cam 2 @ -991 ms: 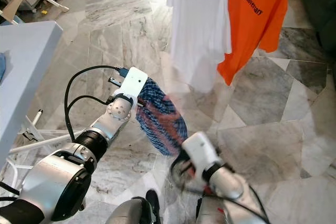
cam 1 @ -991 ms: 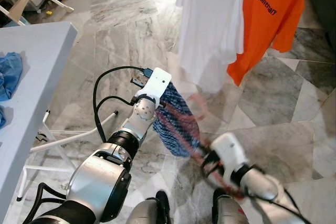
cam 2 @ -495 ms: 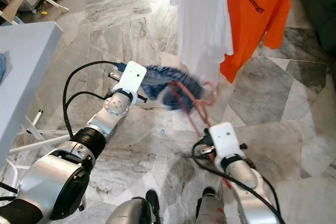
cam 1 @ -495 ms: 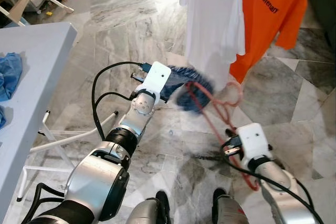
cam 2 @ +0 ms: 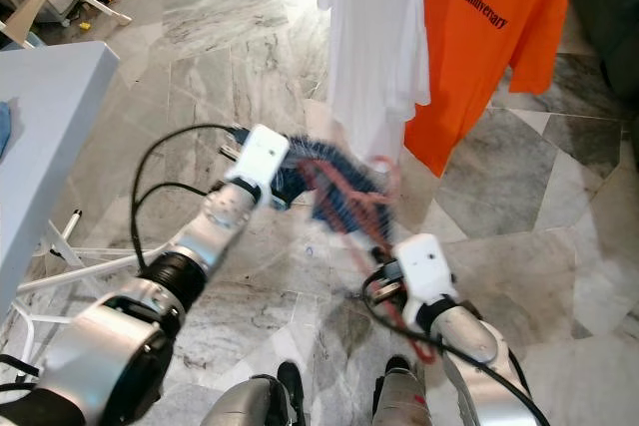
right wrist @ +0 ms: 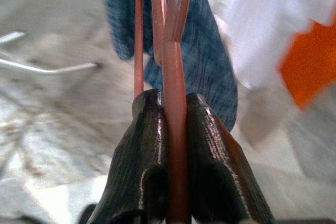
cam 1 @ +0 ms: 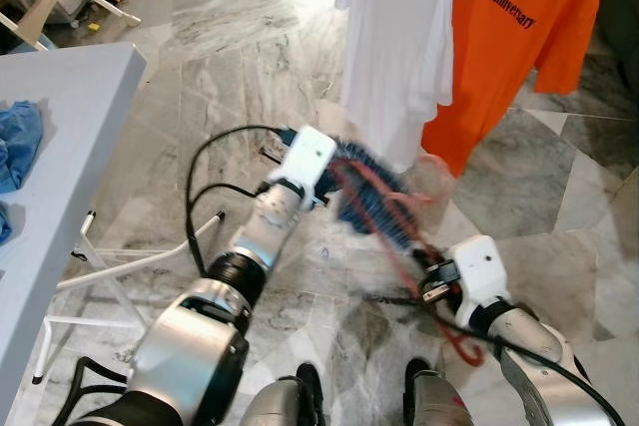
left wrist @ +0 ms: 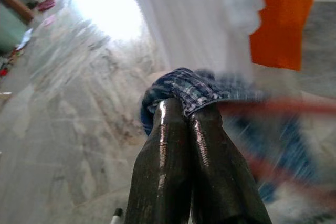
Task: Hang hanger
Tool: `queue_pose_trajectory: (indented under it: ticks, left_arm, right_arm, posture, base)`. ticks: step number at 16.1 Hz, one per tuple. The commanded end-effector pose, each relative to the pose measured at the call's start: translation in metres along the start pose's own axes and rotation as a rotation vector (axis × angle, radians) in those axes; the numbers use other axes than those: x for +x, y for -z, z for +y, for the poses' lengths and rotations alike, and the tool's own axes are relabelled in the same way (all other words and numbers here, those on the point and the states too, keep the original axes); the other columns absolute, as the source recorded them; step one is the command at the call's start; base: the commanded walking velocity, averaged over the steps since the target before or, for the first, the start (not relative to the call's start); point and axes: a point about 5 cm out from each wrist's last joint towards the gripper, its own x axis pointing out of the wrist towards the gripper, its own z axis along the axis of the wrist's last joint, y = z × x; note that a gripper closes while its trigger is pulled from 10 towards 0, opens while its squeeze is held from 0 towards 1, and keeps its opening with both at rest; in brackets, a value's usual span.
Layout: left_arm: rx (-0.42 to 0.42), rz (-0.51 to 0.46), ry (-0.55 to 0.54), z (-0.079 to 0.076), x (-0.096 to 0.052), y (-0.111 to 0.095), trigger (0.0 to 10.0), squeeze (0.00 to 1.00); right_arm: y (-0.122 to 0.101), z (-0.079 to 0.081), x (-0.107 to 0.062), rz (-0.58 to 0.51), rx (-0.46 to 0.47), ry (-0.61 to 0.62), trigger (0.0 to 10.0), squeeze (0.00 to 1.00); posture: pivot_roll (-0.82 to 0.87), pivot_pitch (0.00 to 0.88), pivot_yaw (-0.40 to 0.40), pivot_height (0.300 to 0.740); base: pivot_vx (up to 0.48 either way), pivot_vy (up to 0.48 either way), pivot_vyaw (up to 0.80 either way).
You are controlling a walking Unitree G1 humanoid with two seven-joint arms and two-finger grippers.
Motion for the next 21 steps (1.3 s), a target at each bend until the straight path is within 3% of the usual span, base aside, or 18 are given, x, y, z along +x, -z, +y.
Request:
queue_pose_trajectory:
  ticks: [1, 5, 12, 17, 21]
  left_arm:
    - [0.014, 0.016, 0.032, -0.005, -0.002, 0.006, 10.0, 0.00]
    - [-0.003, -0.004, 0.079, -0.011, -0.002, 0.001, 10.0, 0.00]
    - [0.054, 0.038, -0.040, 0.014, 0.000, 0.005, 10.0, 0.00]
    - [0.083, 0.043, -0.019, 0.010, -0.002, 0.011, 10.0, 0.00]
    - [0.094, 0.049, -0.028, 0.009, -0.003, 0.013, 10.0, 0.00]
  right_arm:
    - [-0.001, 0.009, 0.000, -0.009, 0.001, -0.053, 10.0, 0.00]
    - [0.006, 0.001, -0.002, 0.022, -0.002, -0.016, 10.0, 0.00]
    - [0.022, 0.004, -0.014, 0.126, -0.016, -0.113, 10.0, 0.00]
    - [0.014, -0.004, -0.024, 0.082, -0.003, -0.132, 10.0, 0.00]
    - [0.007, 0.000, -0.027, 0.046, 0.020, -0.176, 10.0, 0.00]
  posture:
    - [-0.17, 0.254, 0.198, 0.740]
    - [-0.17, 0.253, 0.194, 0.740]
    - [-0.17, 0.251, 0.199, 0.740]
    - [-0.18, 0.256, 0.199, 0.740]
    - [-0.18, 0.257, 0.197, 0.740]
  base:
    - [0.000, 0.000, 0.00]
    - [0.000, 0.000, 0.00]
    - [0.000, 0.000, 0.00]
    - [0.000, 0.000, 0.00]
    - [0.000, 0.000, 0.00]
